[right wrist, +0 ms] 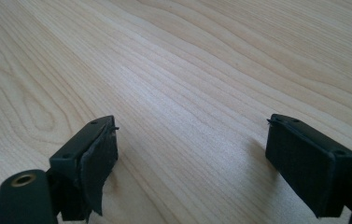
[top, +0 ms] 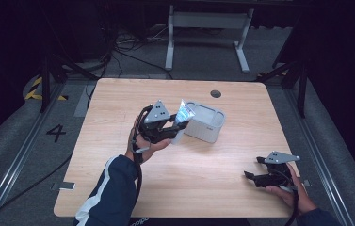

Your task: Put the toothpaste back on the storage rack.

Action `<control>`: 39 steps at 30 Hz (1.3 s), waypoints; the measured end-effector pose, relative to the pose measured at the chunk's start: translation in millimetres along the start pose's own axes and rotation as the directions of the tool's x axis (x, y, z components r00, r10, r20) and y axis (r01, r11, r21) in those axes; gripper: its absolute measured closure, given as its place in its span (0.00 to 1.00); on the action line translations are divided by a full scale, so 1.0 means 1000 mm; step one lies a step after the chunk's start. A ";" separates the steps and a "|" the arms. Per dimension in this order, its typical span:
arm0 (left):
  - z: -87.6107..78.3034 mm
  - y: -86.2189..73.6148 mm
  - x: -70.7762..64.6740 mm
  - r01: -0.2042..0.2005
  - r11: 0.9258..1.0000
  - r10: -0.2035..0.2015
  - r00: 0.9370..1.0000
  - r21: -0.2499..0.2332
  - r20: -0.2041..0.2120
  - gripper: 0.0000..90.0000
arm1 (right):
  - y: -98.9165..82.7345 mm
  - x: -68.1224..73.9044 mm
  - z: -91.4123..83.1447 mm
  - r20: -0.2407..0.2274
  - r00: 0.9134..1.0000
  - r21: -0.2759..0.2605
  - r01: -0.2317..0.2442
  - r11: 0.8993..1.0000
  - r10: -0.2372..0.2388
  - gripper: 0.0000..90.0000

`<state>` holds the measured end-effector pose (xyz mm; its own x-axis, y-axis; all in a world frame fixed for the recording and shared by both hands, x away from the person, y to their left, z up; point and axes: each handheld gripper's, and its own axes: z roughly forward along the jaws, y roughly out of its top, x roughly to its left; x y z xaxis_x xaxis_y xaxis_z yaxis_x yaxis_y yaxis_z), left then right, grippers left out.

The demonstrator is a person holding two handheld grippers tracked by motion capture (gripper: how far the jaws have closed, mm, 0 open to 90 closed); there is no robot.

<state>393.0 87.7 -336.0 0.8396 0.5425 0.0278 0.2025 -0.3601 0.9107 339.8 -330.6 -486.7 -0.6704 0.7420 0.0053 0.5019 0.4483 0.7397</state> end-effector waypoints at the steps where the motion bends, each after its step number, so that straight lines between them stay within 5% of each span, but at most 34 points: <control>1: 0.001 0.001 0.000 0.004 1.000 -0.004 1.000 -0.004 -0.005 0.73 | 0.000 0.000 0.000 0.000 1.000 0.000 0.000 1.000 0.000 0.19; 39: 0.035 0.020 0.009 0.067 0.987 -0.075 0.996 -0.148 -0.047 0.73 | 0.000 0.000 0.000 0.000 1.000 0.000 0.001 1.000 -0.001 0.19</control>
<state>422.5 59.2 -332.2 0.7977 0.6027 -0.0209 0.1815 -0.2069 0.9614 339.7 -330.7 -486.7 -0.6708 0.7416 0.0048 0.5013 0.4487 0.7398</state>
